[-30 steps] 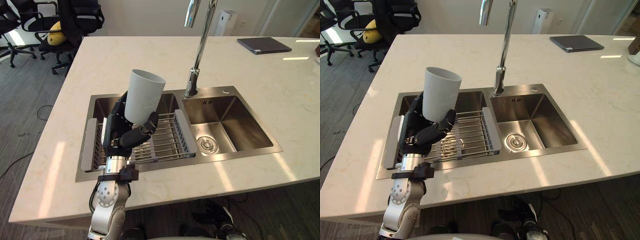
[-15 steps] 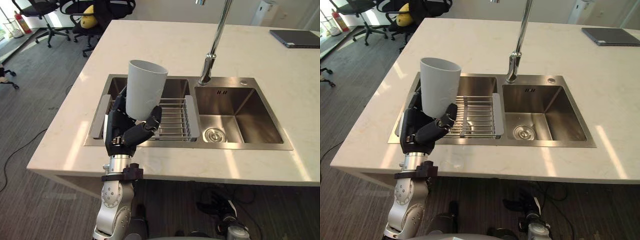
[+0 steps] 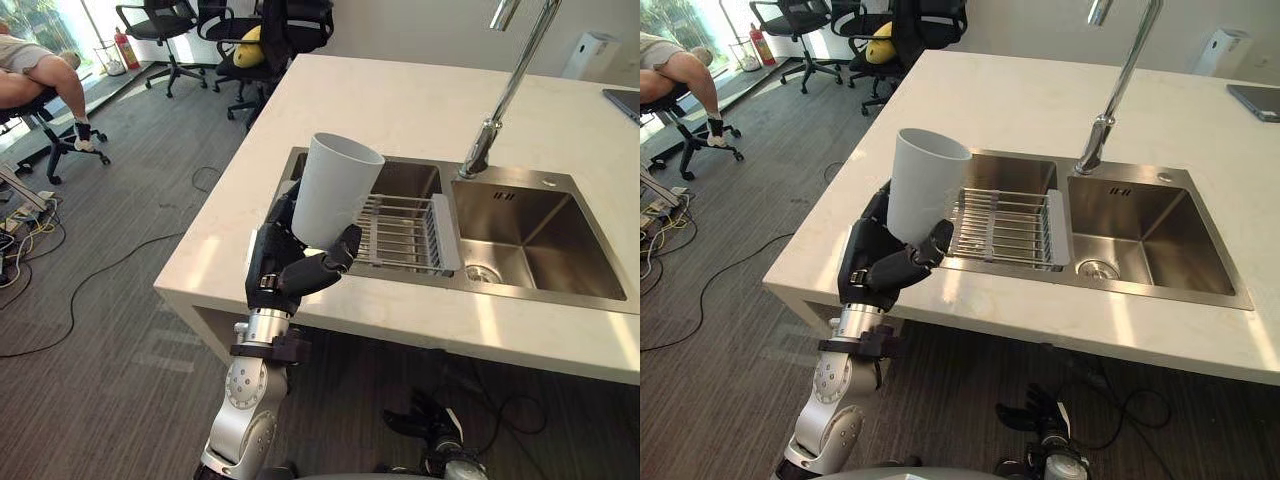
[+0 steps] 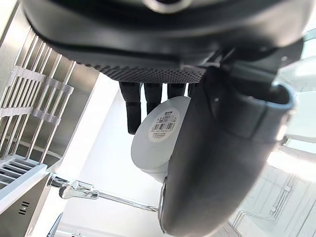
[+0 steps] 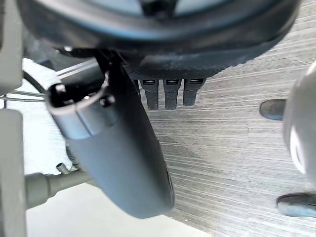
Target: Walk over to the sink, pick up the cup, carry it to the dishwasher, place the cup inside the dishwasher, then close the dishwasher door
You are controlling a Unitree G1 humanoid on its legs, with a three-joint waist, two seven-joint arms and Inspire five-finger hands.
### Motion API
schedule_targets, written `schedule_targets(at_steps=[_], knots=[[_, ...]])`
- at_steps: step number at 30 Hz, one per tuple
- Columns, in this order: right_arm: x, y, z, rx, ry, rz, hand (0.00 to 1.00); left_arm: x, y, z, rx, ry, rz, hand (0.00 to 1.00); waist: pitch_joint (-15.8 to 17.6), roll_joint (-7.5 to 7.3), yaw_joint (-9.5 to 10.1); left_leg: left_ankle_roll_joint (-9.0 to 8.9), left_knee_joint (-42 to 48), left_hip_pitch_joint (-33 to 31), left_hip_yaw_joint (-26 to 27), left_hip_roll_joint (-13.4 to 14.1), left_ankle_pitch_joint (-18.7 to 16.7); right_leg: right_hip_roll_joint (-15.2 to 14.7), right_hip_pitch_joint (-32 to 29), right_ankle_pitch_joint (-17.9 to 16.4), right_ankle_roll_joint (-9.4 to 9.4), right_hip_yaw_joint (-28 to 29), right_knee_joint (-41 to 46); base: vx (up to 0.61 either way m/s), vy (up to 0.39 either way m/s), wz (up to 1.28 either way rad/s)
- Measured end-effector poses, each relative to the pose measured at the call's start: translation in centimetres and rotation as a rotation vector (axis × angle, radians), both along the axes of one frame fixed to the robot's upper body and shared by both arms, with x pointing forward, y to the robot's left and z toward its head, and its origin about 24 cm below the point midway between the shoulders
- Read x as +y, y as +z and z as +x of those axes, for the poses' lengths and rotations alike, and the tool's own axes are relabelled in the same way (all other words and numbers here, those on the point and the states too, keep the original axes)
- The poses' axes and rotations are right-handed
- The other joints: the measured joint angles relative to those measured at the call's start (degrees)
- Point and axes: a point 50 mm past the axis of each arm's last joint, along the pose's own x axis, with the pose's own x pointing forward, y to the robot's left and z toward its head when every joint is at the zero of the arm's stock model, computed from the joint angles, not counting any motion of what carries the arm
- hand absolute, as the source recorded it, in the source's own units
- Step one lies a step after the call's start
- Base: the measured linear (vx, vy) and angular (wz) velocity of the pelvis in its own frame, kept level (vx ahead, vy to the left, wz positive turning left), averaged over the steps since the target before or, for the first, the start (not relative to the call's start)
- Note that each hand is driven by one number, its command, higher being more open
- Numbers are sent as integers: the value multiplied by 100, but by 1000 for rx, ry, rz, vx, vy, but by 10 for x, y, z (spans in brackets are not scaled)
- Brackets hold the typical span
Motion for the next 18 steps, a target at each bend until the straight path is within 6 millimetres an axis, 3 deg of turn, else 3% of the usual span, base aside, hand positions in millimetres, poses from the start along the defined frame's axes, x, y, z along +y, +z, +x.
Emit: schedule_targets(at_steps=[5, 9, 14, 16, 18], knots=[[-1, 2, 0, -14, 2, -3, 90, 1, -1, 0, 4, 2, 1, 30, 6, -29, -6, 105, 37, -160, -409, -216, 104, -83, -120, -327, -30, 329, 363, -65, 20, 43], [5, 8, 9, -54, 49, -4, 90, 9, -5, -3, 22, 41, 1, 30, -12, -40, 113, 65, -71, -216, -667, -266, 243, -50, -120, -449, -23, 293, 416, -10, -51, 42], [16, 17, 23, -127, 115, 8, 90, 17, -12, -7, 61, 85, -8, 30, -18, -59, 185, -60, -285, -452, -1442, -356, 591, 36, -85, -493, -51, 76, 405, 49, -101, 84], [20, 20, 27, -142, 145, 4, 90, 19, -14, -9, 78, 96, -27, 30, -13, -63, 271, -113, -239, -564, -1422, -362, 689, 51, 5, -522, -100, -125, 388, -26, -47, 98], [22, 23, 32, -164, 152, 0, 90, 22, -14, -8, 83, 114, -39, 30, 18, -98, 238, -77, -402, -646, -908, -313, 897, -22, 162, -538, -127, -374, 337, -88, 22, 114]])
